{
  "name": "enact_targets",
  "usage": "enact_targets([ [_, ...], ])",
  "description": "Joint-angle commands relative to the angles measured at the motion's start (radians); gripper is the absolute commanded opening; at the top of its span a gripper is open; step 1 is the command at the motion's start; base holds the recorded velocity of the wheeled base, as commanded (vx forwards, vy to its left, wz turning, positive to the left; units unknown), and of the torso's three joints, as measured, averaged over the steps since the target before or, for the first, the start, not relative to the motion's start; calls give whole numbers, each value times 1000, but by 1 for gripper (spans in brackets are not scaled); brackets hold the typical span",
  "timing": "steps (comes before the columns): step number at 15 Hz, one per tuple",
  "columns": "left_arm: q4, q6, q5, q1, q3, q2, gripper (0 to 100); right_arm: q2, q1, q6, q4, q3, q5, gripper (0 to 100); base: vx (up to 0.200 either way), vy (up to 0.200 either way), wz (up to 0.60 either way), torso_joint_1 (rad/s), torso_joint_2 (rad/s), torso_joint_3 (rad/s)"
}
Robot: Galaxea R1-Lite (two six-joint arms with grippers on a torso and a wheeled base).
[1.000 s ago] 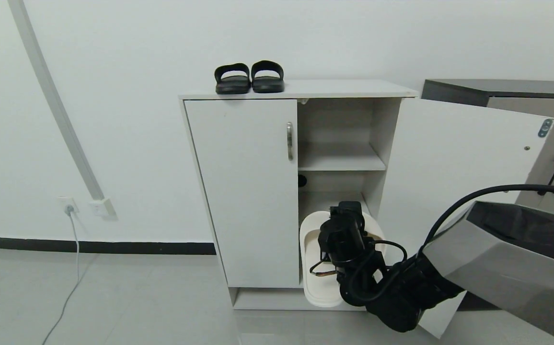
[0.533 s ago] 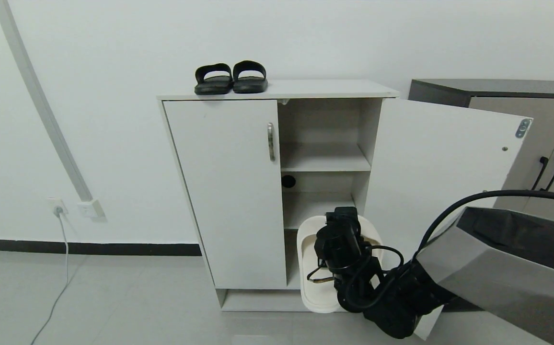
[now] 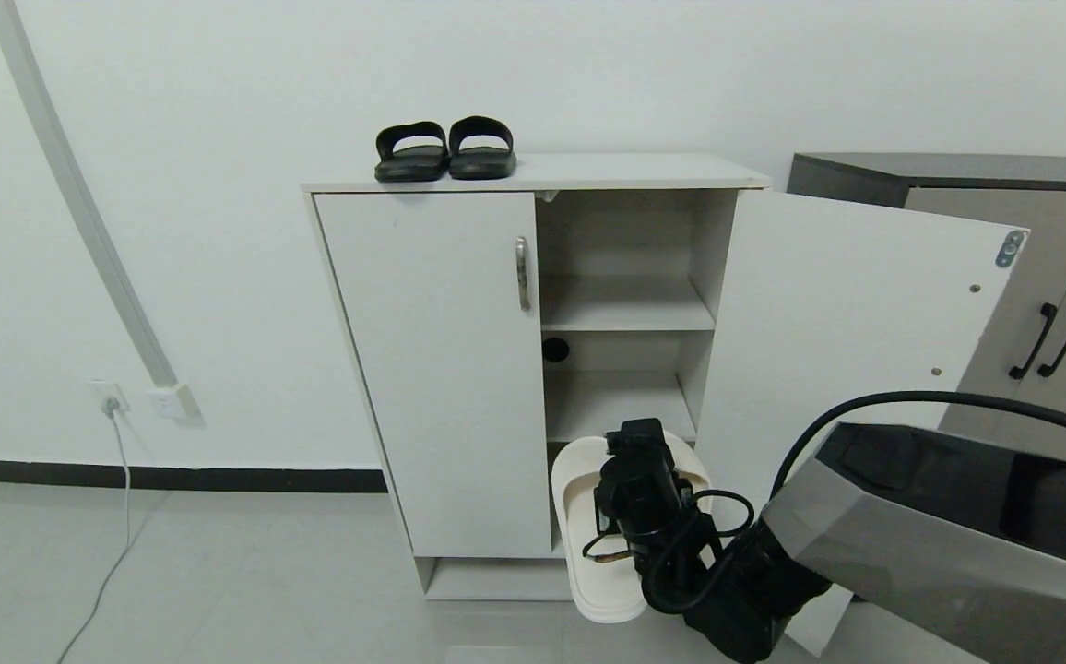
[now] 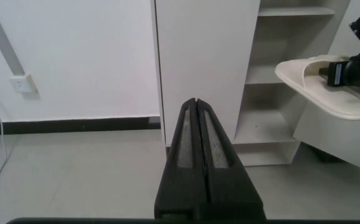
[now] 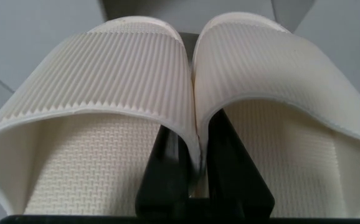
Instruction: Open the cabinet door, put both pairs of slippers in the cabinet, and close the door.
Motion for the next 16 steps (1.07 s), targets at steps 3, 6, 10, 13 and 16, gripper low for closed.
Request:
enact_targets([
  [3,0,0,0,1,0,2,0,58,-7,-4,-3,-32,-1,0,0,0,0,0,0,0],
  [6,0,0,0,1,0,2,0,69,-7,-4,-3,-38,-2,0,0,0,0,2,3,-62],
  [10,0,0,-2,1,0,2,0,75,-7,-2,-3,-38,-1,0,0,0,0,4,2,-178],
  [13,0,0,-3,1,0,2,0,92,-7,-2,-3,-49,-2,0,0,0,0,2,6,-201],
  [16,0,0,-2,1,0,2,0,102,-7,-2,-3,-58,-5,0,0,0,0,7,5,-198],
])
